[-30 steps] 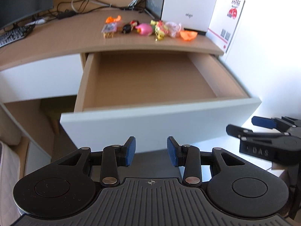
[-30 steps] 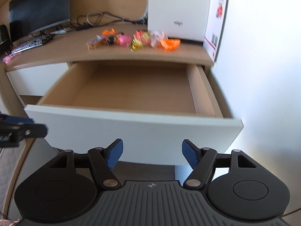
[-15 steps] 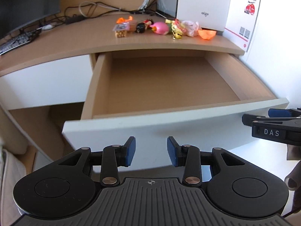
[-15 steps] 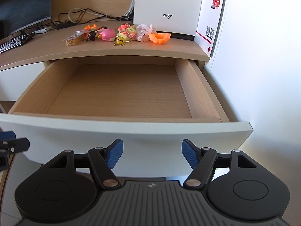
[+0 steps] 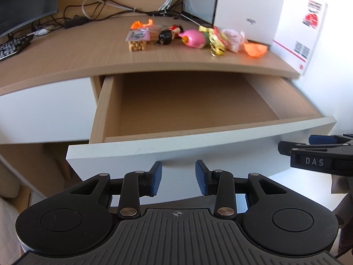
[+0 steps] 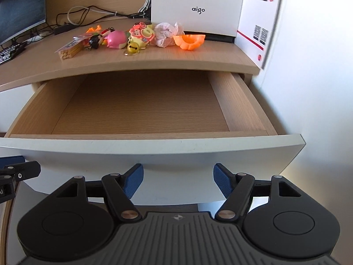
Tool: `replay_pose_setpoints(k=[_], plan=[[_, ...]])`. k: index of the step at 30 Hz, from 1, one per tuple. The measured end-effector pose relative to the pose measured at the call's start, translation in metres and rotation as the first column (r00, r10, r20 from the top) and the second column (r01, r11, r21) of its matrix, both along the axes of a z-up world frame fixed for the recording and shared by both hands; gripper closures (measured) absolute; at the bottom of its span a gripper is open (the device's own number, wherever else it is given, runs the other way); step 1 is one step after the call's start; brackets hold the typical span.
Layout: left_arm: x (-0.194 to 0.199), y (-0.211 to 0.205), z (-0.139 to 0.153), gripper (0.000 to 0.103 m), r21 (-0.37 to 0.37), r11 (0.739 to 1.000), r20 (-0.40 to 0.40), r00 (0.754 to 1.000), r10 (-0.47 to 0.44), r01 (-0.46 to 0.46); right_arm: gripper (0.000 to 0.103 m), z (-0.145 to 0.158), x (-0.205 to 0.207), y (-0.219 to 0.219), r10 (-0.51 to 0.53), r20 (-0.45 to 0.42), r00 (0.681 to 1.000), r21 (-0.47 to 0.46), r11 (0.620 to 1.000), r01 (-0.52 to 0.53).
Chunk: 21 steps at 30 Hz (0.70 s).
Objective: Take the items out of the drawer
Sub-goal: 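Push the empty drawer closed with both tools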
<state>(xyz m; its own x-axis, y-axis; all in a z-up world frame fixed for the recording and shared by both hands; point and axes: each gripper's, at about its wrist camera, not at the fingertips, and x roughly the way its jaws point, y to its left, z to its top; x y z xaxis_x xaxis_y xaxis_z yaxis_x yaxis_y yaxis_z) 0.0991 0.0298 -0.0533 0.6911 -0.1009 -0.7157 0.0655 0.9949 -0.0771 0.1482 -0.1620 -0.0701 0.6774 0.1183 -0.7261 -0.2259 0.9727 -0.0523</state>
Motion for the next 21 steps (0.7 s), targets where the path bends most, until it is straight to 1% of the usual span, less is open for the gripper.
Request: replay_pose_setpoints(k=[7,14,17,19,21], plan=[[0.056,0.013,-0.005,0.070,-0.021,1.000,0.037,0.999,0.003,-0.002,0.033,-0.005,0.057,0.021,-0.004,0.031,1.000,-0.037,0.999,0.005],[0.108,0.027,-0.010,0.070,-0.038,0.999,0.071,0.997,0.027,-0.024,0.033,-0.009,0.102,0.045,-0.066,0.089,0.994,-0.046,0.996,0.071],[0.125,0.031,-0.013,0.070,-0.050,0.998,0.081,0.996,0.044,-0.040,0.033,-0.011,0.122,0.052,-0.081,0.100,0.992,-0.037,0.996,0.085],[0.133,0.030,-0.015,0.070,-0.042,0.998,0.094,0.994,0.053,-0.049,0.033,-0.013,0.131,0.055,-0.086,0.114,0.990,-0.033,0.995,0.091],[0.138,0.031,-0.019,0.071,-0.066,0.996,0.068,0.995,0.069,-0.064,0.032,-0.017,0.138,0.058,-0.082,0.116,0.990,-0.038,0.996,0.087]])
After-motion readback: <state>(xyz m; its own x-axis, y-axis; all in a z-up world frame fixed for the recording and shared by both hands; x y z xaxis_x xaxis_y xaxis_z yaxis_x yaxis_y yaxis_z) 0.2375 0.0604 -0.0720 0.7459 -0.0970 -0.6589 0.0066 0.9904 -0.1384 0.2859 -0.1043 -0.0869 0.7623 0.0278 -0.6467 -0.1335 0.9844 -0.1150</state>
